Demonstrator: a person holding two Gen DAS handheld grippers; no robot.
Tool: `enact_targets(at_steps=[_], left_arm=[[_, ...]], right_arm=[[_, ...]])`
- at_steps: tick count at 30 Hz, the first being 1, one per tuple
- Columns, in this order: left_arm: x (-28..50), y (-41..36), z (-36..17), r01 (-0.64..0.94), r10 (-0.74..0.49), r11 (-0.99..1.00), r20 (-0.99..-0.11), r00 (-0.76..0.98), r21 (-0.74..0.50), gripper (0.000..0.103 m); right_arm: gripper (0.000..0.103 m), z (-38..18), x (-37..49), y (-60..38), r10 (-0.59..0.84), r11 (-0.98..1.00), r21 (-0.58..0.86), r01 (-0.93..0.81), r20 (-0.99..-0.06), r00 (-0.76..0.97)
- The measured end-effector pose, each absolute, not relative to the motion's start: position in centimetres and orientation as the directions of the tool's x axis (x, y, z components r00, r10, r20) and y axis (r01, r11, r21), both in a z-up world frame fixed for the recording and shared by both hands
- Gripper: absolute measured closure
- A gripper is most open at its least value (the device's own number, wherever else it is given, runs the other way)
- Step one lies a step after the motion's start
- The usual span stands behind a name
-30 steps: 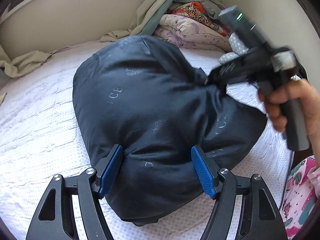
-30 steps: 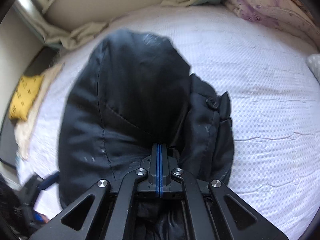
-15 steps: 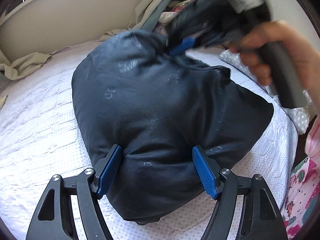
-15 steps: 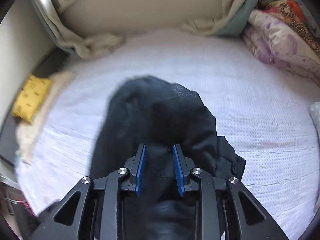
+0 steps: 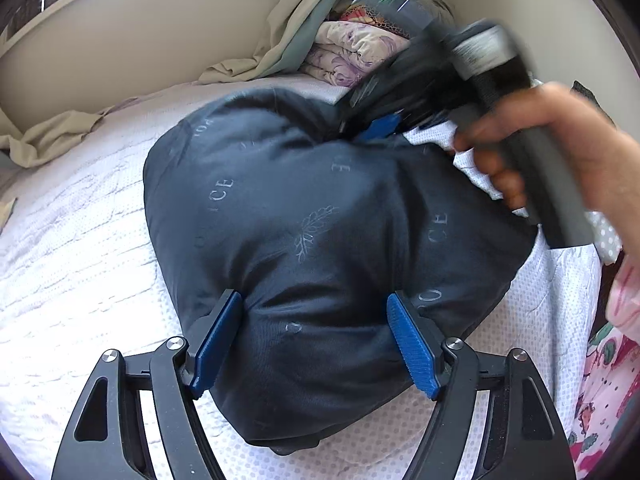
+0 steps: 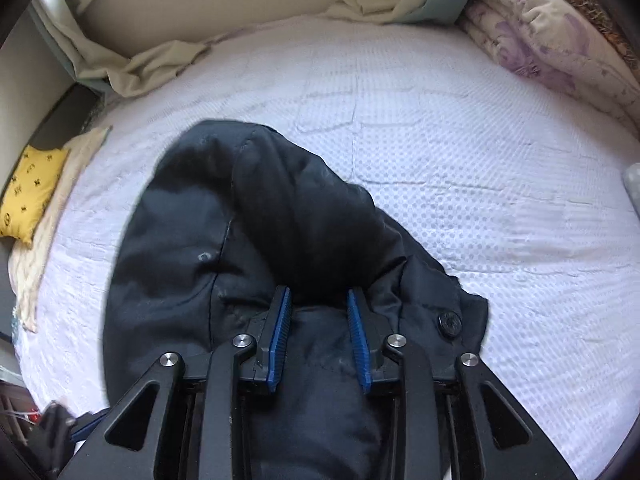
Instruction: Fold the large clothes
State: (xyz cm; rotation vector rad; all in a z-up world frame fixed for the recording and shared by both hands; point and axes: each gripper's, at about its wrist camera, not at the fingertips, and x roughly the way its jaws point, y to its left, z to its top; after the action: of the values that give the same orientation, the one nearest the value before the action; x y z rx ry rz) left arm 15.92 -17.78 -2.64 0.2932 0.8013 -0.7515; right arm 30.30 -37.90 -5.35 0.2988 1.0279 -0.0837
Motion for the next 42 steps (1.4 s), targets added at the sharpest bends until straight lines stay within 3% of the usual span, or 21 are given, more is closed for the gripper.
enact_targets(at_steps=[1, 3, 9, 13, 16, 19, 25, 28, 32, 39, 42], left_arm=[[15.9, -17.7, -2.7, 0.705, -0.495, 0.708, -0.739, 0.457, -0.038, 0.024], [16.0, -17.6, -2.7, 0.704, -0.495, 0.709, -0.741, 0.454, -0.043, 0.024], [16.0, -17.6, -2.7, 0.7, -0.493, 0.712, -0.743, 0.454, -0.044, 0.024], [15.9, -17.7, -2.8, 0.704, -0.489, 0.709, -0.744, 0.456, -0.034, 0.024], [15.7, -17.8, -2.9, 0.707, -0.486, 0.707, -0.744, 0.459, -0.025, 0.024], [15.5, -18.0, -3.1, 0.715, -0.48, 0.699, -0.747, 0.461, -0.008, 0.023], [16.0, -17.6, -2.9, 0.701, -0.495, 0.711, -0.748, 0.443, -0.056, 0.019], [16.6, -16.6, -2.4, 0.686, -0.516, 0.717, -0.755, 0.404, -0.123, 0.015], [19.4, -13.1, -1.6, 0.606, -0.594, 0.726, -0.739, 0.317, -0.324, 0.014], [26.5, -5.5, -4.4, 0.322, -0.748, 0.661, -0.628, 0.212, -0.678, 0.01], [27.4, -5.5, -6.3, 0.259, -0.808, 0.588, -0.573, 0.136, -0.767, 0.009]], right_arm=[[0.058, -4.3, 29.4, -37.9, 0.076, 0.953, 0.22, 0.208, -0.84, 0.537], [0.048, -1.8, 27.6, -36.9, 0.082, 0.952, 0.236, 0.195, -0.81, 0.58], [0.048, 1.8, 22.0, -34.0, 0.066, 0.976, 0.181, 0.119, -0.77, 0.634], [0.047, -0.5, 20.8, -33.4, -0.002, 0.989, 0.082, 0.123, -0.824, 0.567], [0.043, -3.2, 20.5, -33.6, 0.008, 0.988, 0.09, 0.129, -0.848, 0.53], [0.029, -5.4, 20.9, -33.6, -0.053, 0.992, 0.012, 0.129, -0.867, 0.495], [0.001, -6.9, 21.1, -35.6, -0.047, 0.98, 0.058, 0.191, -0.864, 0.501], [0.001, -7.5, 21.0, -36.9, 0.028, 0.966, 0.154, 0.208, -0.861, 0.508], [0.0, -8.3, 21.2, -39.2, 0.141, 0.93, 0.289, 0.226, -0.851, 0.506], [0.0, -10.6, 22.0, -42.7, 0.308, 0.858, 0.461, 0.229, -0.816, 0.489], [0.0, -12.5, 22.2, -44.3, 0.438, 0.768, 0.592, 0.242, -0.763, 0.476]])
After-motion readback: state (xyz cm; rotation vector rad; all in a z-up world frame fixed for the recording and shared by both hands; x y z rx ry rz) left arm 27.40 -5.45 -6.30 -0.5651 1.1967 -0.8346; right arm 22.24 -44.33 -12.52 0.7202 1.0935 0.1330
